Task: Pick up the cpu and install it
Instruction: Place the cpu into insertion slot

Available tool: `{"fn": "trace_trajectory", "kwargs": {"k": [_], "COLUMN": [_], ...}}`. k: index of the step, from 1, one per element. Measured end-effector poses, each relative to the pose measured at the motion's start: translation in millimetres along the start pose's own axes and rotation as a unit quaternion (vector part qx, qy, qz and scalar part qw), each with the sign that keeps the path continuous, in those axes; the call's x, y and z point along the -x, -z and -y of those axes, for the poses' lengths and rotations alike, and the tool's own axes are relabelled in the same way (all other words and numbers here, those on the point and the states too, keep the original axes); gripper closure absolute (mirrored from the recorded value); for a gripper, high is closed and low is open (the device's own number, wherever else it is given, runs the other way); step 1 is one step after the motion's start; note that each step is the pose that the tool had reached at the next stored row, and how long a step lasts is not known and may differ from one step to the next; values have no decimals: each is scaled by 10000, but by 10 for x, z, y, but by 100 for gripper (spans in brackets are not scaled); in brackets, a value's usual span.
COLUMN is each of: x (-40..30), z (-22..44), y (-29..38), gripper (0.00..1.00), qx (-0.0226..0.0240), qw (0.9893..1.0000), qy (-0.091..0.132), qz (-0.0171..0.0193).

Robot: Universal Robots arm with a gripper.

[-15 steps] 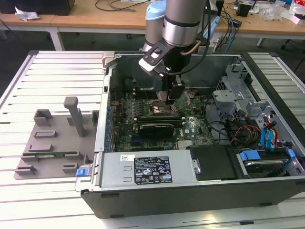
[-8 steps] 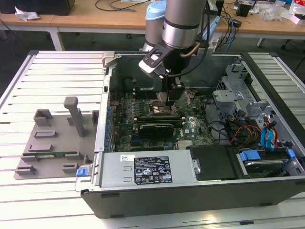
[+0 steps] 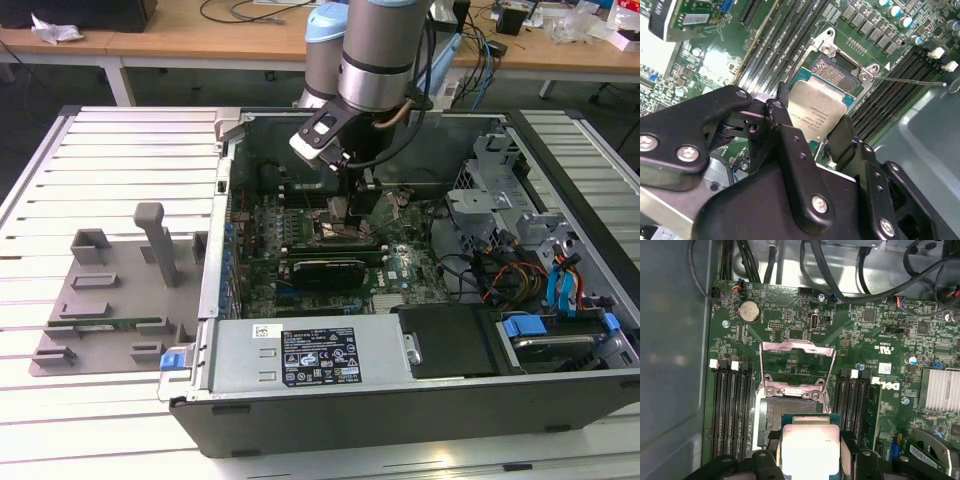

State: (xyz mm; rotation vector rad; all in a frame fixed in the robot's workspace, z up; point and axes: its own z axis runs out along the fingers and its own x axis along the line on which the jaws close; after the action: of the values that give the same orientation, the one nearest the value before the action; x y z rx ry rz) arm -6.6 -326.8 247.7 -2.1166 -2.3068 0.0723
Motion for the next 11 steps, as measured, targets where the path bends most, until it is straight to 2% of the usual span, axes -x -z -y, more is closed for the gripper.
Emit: {"fn": "trace_trajectory", "kwargs": {"k": [11], "x": [-5], "z": [-4], "y": [-107], "gripper": [45], "qx": [-1], "qw": [10000], "qy": [-15], "qz": [0]}}
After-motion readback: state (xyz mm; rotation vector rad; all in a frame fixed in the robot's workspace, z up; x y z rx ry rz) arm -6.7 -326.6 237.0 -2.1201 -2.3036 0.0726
